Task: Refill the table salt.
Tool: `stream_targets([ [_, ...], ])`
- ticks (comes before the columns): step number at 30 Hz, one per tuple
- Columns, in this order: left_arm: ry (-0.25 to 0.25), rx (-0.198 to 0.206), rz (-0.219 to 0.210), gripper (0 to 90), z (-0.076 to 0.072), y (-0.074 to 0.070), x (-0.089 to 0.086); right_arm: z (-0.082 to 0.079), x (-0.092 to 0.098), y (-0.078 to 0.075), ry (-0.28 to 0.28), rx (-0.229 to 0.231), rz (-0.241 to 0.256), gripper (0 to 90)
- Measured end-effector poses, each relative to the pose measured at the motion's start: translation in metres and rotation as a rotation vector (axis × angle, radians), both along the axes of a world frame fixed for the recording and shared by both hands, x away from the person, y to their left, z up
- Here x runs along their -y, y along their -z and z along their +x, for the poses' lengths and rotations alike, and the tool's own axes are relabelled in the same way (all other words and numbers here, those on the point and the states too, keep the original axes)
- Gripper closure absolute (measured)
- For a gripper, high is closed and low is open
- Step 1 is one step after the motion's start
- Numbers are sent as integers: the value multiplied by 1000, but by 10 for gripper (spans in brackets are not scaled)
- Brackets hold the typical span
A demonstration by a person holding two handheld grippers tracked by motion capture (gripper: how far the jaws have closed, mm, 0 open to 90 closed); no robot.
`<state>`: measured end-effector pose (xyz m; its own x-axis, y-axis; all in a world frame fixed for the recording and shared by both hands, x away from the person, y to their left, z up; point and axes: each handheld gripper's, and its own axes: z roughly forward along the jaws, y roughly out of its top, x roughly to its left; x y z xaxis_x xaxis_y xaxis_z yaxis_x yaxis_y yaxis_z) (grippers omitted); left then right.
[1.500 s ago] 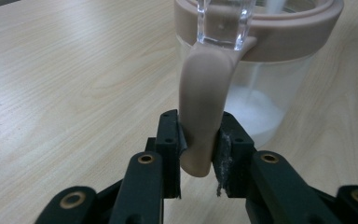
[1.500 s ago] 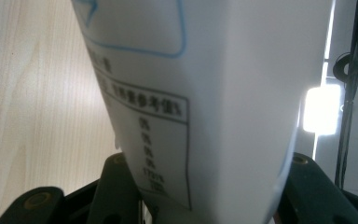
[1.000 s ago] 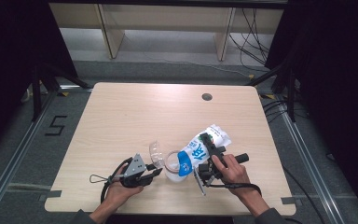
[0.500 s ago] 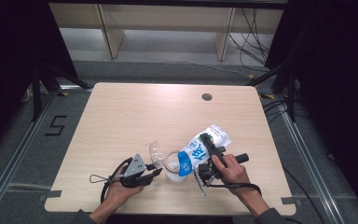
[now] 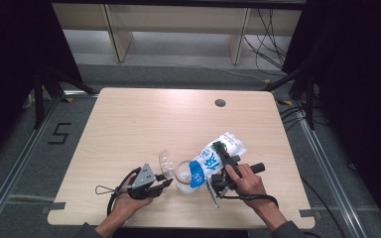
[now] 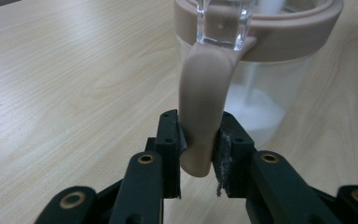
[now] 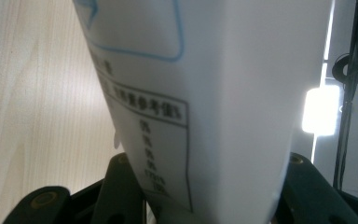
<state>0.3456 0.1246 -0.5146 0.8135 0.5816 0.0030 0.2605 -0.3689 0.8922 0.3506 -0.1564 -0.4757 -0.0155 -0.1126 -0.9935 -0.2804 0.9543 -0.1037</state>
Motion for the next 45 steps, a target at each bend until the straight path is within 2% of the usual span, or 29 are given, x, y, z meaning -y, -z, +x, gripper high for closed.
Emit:
stream_targets([
  [1, 0, 0, 0, 728, 0, 0, 0, 1, 0, 1, -15, -3, 9, 614],
  [4, 0, 0, 1, 728, 0, 0, 0, 0, 0, 0, 1, -8, 1, 616],
  [5, 1, 0, 1, 728, 0, 0, 0, 1, 0, 0, -15, -2, 5, 616],
  [6, 0, 0, 0, 728, 0, 0, 0, 0, 1, -1, 4, -7, -24, 616],
  [7, 0, 0, 1, 728, 0, 0, 0, 1, 0, 1, -14, -5, 10, 617],
  [10, 0, -1, 0, 728, 0, 0, 0, 0, 0, 0, 1, -1, -5, 618],
  [15, 1, 1, 0, 726, 0, 0, 0, 0, 0, -1, -1, 6, -1, 619],
  [16, 1, 1, 0, 726, 0, 0, 0, -1, 1, -1, 16, 2, -13, 620],
  [17, 1, 1, 1, 727, 0, 0, 0, 0, 0, 0, -11, 9, 20, 622],
  [18, 0, 1, 1, 727, 0, 0, 0, 2, 0, 1, -30, 10, 25, 622],
  [19, 1, 2, 1, 727, 0, 0, 0, 2, 0, 0, -26, 3, 10, 622],
  [20, 1, 1, 1, 727, 0, 0, 0, 2, 0, 0, -25, 8, 17, 622],
  [21, 0, 2, 1, 727, 0, 0, 0, 0, 1, -1, 4, -3, -12, 623],
  [22, 0, 2, 1, 727, 0, 0, 0, 1, 0, 0, -19, 8, 21, 623],
  [45, 0, 2, 2, 729, 0, 0, 0, 0, 0, 0, -10, 14, 12, 636],
])
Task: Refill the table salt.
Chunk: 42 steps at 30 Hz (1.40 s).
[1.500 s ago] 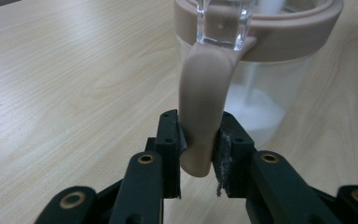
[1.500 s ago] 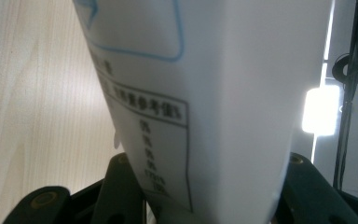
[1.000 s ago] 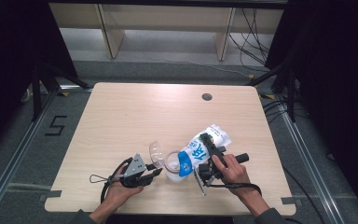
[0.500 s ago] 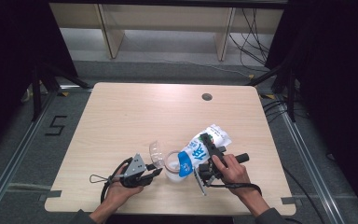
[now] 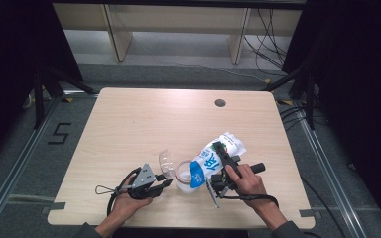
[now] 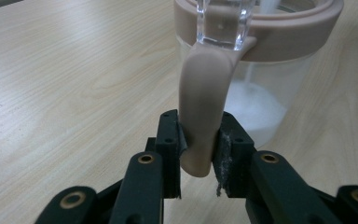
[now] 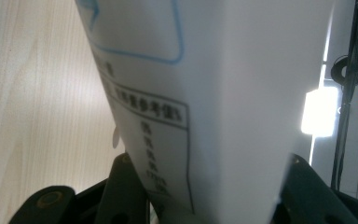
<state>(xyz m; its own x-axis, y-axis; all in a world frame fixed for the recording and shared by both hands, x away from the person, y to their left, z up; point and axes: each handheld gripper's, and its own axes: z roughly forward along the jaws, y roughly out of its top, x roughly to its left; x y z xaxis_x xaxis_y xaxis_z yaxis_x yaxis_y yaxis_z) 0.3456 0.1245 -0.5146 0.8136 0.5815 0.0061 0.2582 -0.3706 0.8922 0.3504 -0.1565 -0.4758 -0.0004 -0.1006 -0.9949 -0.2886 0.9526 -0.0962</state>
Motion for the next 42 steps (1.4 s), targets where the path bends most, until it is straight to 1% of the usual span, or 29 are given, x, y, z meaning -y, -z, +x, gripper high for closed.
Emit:
stream_targets([
  [4, 0, 0, 0, 729, 0, 0, 0, 0, 0, 0, -1, 0, 1, 638],
  [5, 0, 0, 0, 729, 0, 0, 0, 1, -1, -2, -11, 6, -22, 639],
  [6, 0, 0, 0, 729, 0, 0, 0, 0, 0, -3, -8, -1, -34, 640],
  [7, 0, 0, 0, 729, 0, 0, 0, 0, 0, -3, 1, -5, -29, 641],
  [8, 0, 0, 0, 729, 0, 0, 0, -1, 0, -2, 11, -7, -13, 641],
  [9, 0, 0, -1, 729, 0, 0, 0, 0, 0, -2, -5, 5, -10, 642],
  [10, 0, 0, 0, 729, 0, 0, 0, 0, 0, -2, -6, 5, -16, 643],
  [11, 0, 0, 0, 729, 0, 0, 0, 0, -1, -4, -8, 1, -40, 643],
  [12, 0, 0, 0, 729, 0, 0, 0, 0, 0, -2, -12, 7, -11, 644],
  [13, 0, 0, 0, 729, 0, 0, 0, 0, 0, -2, -4, 7, -11, 645],
  [15, 0, 0, 0, 729, 0, 0, 0, -1, -2, -7, -18, 23, -83, 646],
  [16, 1, -1, -1, 729, 0, 0, 0, -1, -2, -5, -9, 16, -47, 648],
  [18, 0, 0, 0, 729, 0, 0, 0, -1, -2, -6, -10, 11, -68, 649],
  [19, 0, 0, 0, 729, 0, 0, 0, -1, -2, -5, -5, 7, -62, 650],
  [22, 1, 0, 0, 729, 0, 0, 0, 1, -2, -5, -37, 25, -64, 651],
  [25, 0, 0, 0, 729, 0, 0, 0, 1, -2, -5, -32, 21, -58, 654],
  [26, 1, -1, 0, 729, 0, 0, 0, -1, -2, -5, -14, 14, -60, 654],
  [27, 0, 0, 0, 729, 0, 0, 0, -1, -2, -6, -14, 16, -63, 655],
  [28, 0, 0, 0, 729, 0, 0, 0, -1, -2, -6, -12, 7, -76, 656],
  [29, 0, 0, 0, 729, 0, 0, 0, -2, -1, -4, 9, -8, -40, 656],
  [30, 0, -1, -1, 729, 0, 0, 0, -2, 0, -2, 18, -13, -34, 658],
  [31, 0, 0, 0, 729, 0, 0, 0, -2, 0, -3, 16, -12, -39, 659],
  [32, 0, 0, 0, 729, 0, 0, 0, -2, -1, -3, 14, -11, -33, 659],
  [33, 1, -1, -1, 728, 0, 0, 0, -2, -1, -3, 15, -11, -44, 660],
  [34, 0, -1, 0, 728, 0, 0, 0, -1, -1, -4, -6, 5, -50, 660],
  [35, 0, 0, 0, 729, 0, 0, 0, -1, -2, -5, -10, 4, -66, 661],
  [38, 1, -1, -1, 728, 0, 0, 0, -1, -2, -5, -15, 9, -60, 663],
  [39, 0, -1, 0, 729, 0, 0, 0, 1, -2, -5, -38, 18, -61, 663],
  [42, 1, -1, -1, 728, 0, 0, 0, -1, -2, -5, -14, 8, -58, 665],
])
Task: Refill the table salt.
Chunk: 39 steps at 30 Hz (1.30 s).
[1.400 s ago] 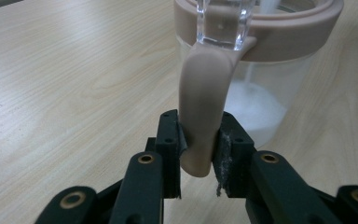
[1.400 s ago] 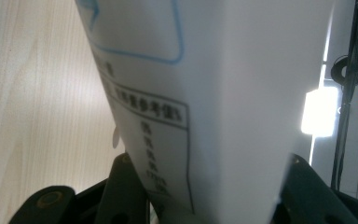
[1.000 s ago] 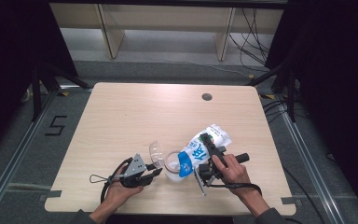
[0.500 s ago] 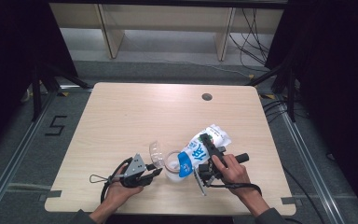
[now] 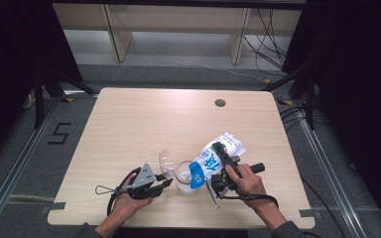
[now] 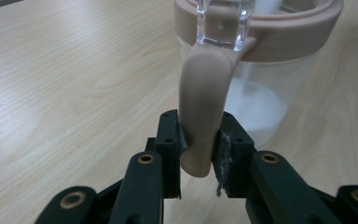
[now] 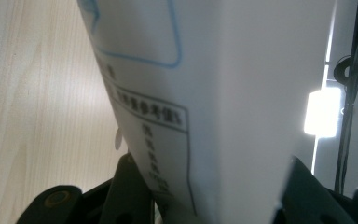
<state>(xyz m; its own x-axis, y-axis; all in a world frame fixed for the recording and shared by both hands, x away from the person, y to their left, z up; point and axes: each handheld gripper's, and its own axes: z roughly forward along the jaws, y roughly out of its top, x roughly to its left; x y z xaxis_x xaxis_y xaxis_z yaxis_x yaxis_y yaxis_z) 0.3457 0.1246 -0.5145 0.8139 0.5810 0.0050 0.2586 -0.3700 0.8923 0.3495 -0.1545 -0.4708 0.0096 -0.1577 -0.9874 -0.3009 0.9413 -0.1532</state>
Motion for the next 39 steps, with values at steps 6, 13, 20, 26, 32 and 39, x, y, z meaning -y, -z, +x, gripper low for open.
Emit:
stream_targets([
  [6, -1, -1, -2, 728, 0, 0, 0, 1, 2, 6, 10, -38, 60, 668],
  [13, 0, 0, 0, 729, 0, 0, 0, 3, 1, 6, -32, -10, 59, 671],
  [20, -6, 1, 4, 729, -1, 0, 0, 4, 0, 3, -44, 6, 19, 674],
  [26, -1, 0, -1, 728, 0, 0, 0, 2, 1, 7, -21, -24, 69, 677],
  [32, -7, -5, -4, 728, -1, 0, 0, 2, 2, 7, -14, -31, 70, 680],
  [39, -6, -6, -5, 728, -1, 0, 0, 1, 2, 8, -8, -35, 74, 683],
])
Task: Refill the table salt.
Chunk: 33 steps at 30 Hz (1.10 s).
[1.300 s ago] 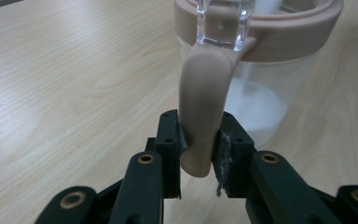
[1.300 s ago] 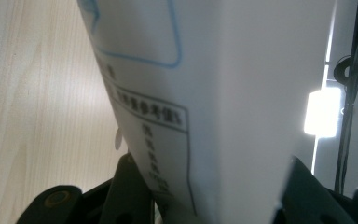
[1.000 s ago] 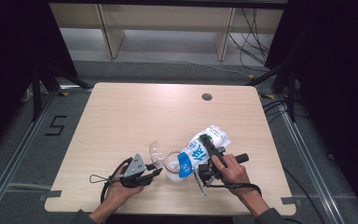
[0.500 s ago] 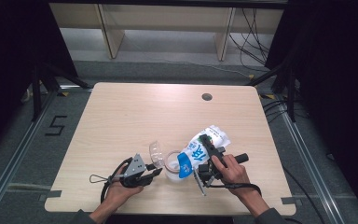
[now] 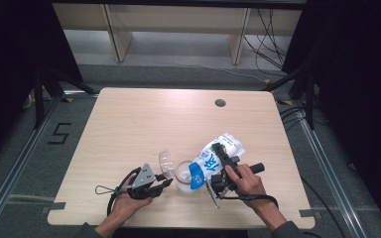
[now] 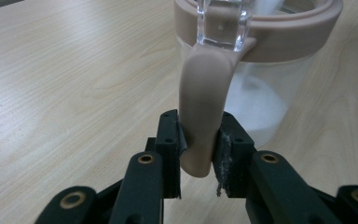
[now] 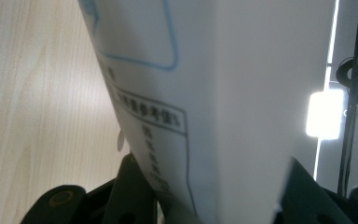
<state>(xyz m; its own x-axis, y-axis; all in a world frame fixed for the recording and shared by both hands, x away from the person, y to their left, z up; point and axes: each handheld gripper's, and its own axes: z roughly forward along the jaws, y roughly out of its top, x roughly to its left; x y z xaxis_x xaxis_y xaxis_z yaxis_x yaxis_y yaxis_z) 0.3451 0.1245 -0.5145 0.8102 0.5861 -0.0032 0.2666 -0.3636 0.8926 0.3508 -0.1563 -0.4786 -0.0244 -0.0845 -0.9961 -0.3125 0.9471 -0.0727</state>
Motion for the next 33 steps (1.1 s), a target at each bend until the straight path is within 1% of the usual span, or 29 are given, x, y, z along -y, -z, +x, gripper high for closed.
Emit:
stream_targets([
  [1, -2, 0, 1, 729, 0, 0, 0, 0, 0, 0, 1, -1, 4, 683],
  [3, -1, 0, 0, 728, 0, 0, 0, 1, 0, 0, -9, 3, -9, 684],
  [5, -5, -1, 4, 728, 0, 0, 0, 0, 0, 0, 4, -1, 7, 684],
  [6, -4, -1, 4, 728, 0, 0, 0, 0, 0, 0, 0, -1, 1, 685],
  [7, -5, -2, 3, 728, 0, 0, 0, -2, 0, -1, 21, -17, -12, 685],
  [8, -1, -2, 0, 728, 0, 0, 0, 0, 0, -1, -3, 8, -13, 686],
  [9, -5, -2, 3, 728, 0, 0, 0, -1, 0, -1, 15, 2, -33, 686],
  [12, -5, -2, 4, 728, 0, 0, 0, -1, 0, -1, 6, 2, -29, 688],
  [15, -5, -2, 4, 728, 0, 0, 0, -3, 0, -3, 31, -11, -54, 690],
  [16, -5, -2, 4, 728, 0, 0, 0, -2, -1, -5, 17, 0, -68, 690],
  [18, -1, -3, 4, 728, 0, 0, 0, -2, -1, -5, 12, 4, -68, 691],
  [19, -2, -3, 4, 728, 0, 0, 0, -1, -2, -7, -6, 17, -87, 692],
  [22, -5, -3, 3, 728, 0, 0, 0, -1, -2, -7, -13, 25, -86, 692],
  [23, 0, -4, -1, 728, 0, 0, 0, -1, -1, -9, -18, 27, -113, 693],
  [24, -3, -3, 1, 728, 0, 0, 0, 0, -1, -9, -20, 28, -118, 694],
  [25, -5, -3, 4, 728, 0, 0, 0, -1, -1, -8, -4, 17, -103, 694],
  [26, -5, -3, 3, 728, 0, 0, 0, -2, 1, -3, 20, -6, -44, 694],
  [27, 0, -3, -1, 728, 0, 0, 0, -2, 0, -6, 11, 9, -92, 695],
  [28, -5, -3, 4, 728, 0, 0, 0, -1, -2, -10, -13, 29, -134, 695],
  [29, -5, -3, 3, 728, 0, 0, 0, -1, -2, -9, -25, 31, -112, 695],
  [30, -5, -2, 4, 728, 0, 0, 0, -2, -2, -7, -9, 21, -90, 696],
  [31, -5, -3, 4, 728, 0, 0, 0, -2, 0, -3, 11, 0, -40, 697],
  [32, -5, -3, 3, 728, 0, 0, 0, -4, 0, -2, 35, -13, -39, 698],
  [33, -2, -5, 3, 728, 0, 0, 0, -3, 0, -2, 22, -3, -37, 698],
])
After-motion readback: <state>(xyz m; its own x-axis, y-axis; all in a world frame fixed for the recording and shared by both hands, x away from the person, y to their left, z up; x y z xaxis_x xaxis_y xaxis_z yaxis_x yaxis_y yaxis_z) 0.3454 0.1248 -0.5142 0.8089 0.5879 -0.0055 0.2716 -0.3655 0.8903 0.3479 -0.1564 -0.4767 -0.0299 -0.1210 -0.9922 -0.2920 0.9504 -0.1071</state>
